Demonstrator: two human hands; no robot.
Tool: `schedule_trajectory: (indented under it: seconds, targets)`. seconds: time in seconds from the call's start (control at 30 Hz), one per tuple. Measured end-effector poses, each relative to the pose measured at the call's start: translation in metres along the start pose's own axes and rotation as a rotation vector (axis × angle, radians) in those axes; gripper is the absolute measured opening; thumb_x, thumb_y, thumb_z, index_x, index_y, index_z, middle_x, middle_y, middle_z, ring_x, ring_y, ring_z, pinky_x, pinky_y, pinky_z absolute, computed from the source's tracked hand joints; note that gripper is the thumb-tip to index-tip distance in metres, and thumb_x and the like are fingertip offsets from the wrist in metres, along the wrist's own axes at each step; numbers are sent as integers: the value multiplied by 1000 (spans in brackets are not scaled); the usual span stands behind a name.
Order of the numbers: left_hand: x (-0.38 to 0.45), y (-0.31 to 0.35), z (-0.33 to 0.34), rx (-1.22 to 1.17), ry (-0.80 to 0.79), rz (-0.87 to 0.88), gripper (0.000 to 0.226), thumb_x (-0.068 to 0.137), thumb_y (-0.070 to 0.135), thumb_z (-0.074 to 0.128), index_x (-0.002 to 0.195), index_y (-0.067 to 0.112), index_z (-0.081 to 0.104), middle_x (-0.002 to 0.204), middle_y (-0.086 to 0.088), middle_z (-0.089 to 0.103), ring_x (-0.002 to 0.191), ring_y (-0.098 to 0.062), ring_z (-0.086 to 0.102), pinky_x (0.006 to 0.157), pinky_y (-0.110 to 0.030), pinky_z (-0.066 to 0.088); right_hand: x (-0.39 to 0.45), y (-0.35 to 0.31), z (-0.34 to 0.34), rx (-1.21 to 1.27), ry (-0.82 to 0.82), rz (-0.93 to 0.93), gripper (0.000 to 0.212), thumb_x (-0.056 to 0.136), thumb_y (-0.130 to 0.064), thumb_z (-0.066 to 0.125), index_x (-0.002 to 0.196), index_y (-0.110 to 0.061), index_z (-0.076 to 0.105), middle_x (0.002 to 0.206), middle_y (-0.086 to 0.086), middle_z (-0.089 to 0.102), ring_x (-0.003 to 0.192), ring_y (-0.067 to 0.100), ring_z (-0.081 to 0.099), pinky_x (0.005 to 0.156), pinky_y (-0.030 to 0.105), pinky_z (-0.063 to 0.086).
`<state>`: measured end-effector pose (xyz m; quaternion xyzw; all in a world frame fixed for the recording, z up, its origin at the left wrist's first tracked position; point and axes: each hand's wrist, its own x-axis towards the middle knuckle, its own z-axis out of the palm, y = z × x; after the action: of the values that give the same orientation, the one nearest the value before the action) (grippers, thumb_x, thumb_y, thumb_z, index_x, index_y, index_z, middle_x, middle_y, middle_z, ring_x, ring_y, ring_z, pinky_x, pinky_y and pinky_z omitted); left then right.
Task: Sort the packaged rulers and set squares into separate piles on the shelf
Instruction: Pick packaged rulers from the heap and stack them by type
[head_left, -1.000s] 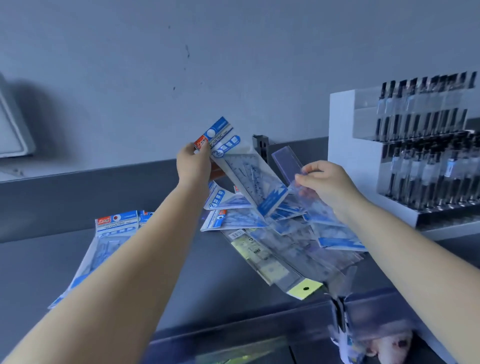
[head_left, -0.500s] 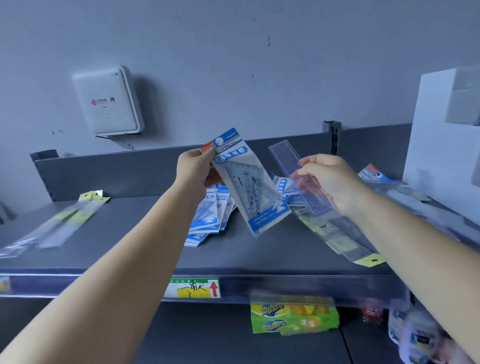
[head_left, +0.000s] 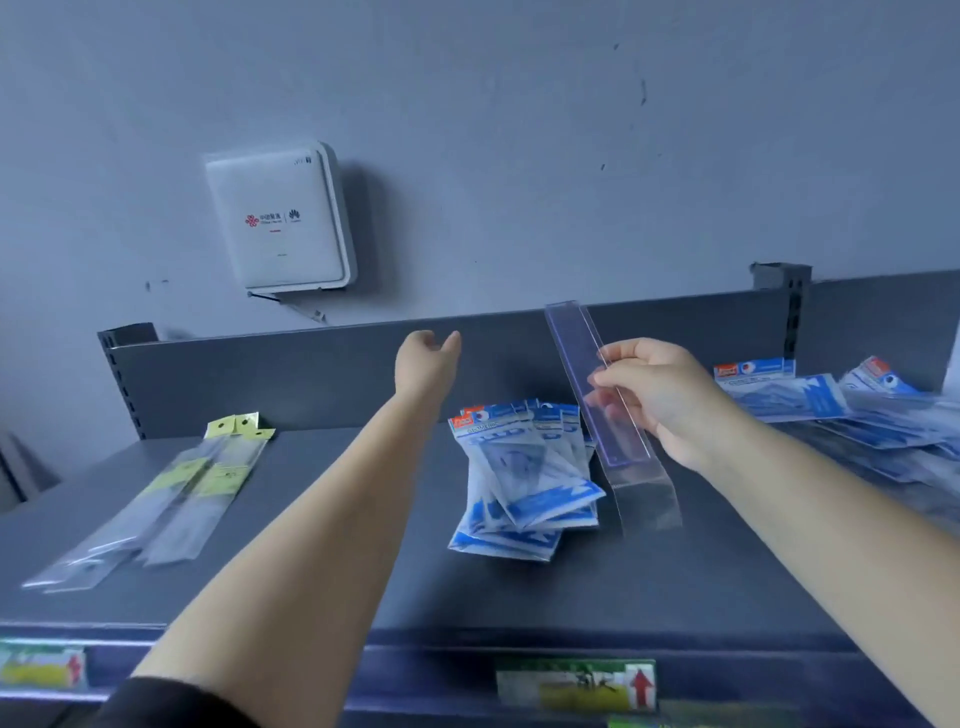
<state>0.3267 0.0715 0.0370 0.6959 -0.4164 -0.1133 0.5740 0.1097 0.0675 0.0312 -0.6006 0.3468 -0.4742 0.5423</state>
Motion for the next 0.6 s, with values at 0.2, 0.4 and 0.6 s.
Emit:
schedule_trajectory:
  seconds: [0.2, 0.4, 0.6]
  targets:
    - [26, -32, -64, 248, -122, 137, 32, 90, 22, 54, 120, 14, 58, 109, -1, 63, 89, -19, 58, 73, -26, 44, 19, 5, 87, -90, -24, 20, 21, 86, 5, 55, 104, -7, 53, 78, 6, 61, 62, 14, 62, 58, 24, 48]
    - [40, -69, -173, 589, -92, 202, 25, 88, 21, 53, 112, 19, 61, 93, 7, 56, 84, -20, 57, 77, -29, 46, 22, 5, 202, -69, -157, 96, 30, 87, 5, 54, 116, -2, 50, 75, 11, 61, 64, 15, 62, 57, 22, 51]
    - [43, -113, -264, 723, -34, 192, 25, 87, 18, 52, 109, 19, 62, 102, 3, 63, 87, -18, 54, 76, -28, 46, 17, 9, 306, -6, -245, 149, 32, 88, 5, 54, 119, 0, 49, 71, 14, 62, 60, 17, 56, 63, 23, 50]
